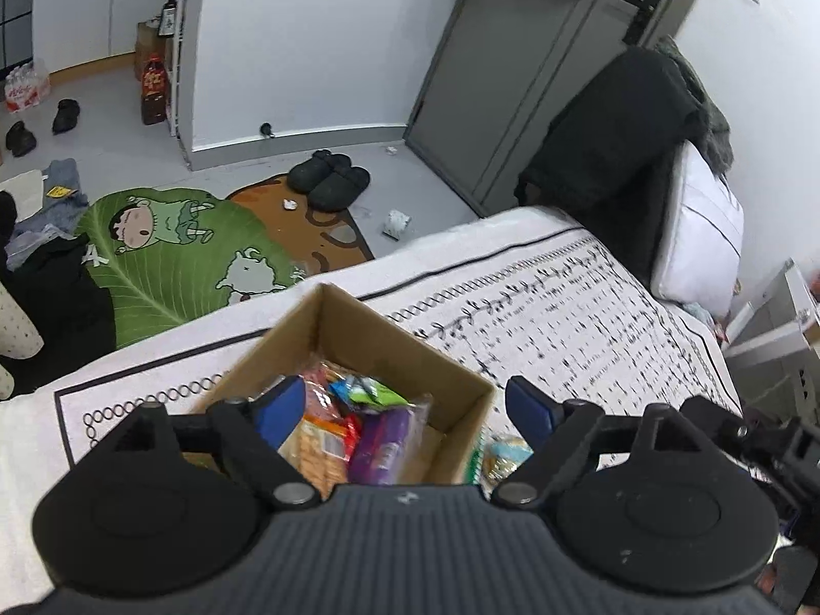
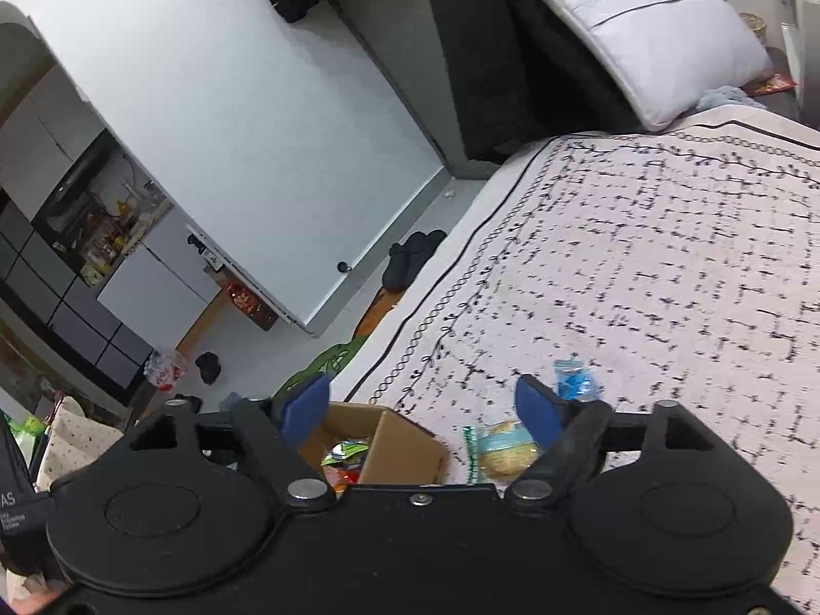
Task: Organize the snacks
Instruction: 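Move both grippers back toward the cookie pack and small blue candy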
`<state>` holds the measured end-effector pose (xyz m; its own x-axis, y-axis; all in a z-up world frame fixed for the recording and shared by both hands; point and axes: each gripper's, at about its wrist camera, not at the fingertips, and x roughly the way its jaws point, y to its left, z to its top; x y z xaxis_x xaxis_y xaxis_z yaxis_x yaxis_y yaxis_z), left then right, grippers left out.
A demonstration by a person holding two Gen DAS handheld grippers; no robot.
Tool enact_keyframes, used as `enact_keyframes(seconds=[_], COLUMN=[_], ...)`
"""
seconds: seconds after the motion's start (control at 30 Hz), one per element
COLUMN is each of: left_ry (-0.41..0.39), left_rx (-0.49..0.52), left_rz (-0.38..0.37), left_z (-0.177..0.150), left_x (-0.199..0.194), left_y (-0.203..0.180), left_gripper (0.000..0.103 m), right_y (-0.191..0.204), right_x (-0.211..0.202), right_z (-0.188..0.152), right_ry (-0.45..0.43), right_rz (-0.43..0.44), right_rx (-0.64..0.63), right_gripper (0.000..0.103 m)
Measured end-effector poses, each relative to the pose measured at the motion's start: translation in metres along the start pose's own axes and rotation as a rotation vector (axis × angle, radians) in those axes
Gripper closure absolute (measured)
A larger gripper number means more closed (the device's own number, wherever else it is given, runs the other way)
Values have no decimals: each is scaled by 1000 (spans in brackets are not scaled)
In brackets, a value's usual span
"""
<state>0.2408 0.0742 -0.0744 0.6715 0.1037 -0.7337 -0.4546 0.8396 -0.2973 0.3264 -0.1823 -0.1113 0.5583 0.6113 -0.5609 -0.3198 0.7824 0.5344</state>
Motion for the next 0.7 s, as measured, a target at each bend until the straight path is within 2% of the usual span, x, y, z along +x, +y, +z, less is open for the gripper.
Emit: enact_keyframes(seconds=[0.2,0.37,0.7], left_ry=[12,35,45], left_rx=[16,21,25], left_rz=[-13,-42,-67], left_z=[-11,-21,-44], left_x=[1,7,24], left_y=[-22,-38,-75], left_gripper=[18,18,21], right_y=[-28,-53,-83], right_x=[-10,-17,-10], right_z=[2,3,1], right_ry=[-26,-39,-1], right_rz=[-50,-60,-28], right_rx=[86,151,210], right_gripper=[21,21,33])
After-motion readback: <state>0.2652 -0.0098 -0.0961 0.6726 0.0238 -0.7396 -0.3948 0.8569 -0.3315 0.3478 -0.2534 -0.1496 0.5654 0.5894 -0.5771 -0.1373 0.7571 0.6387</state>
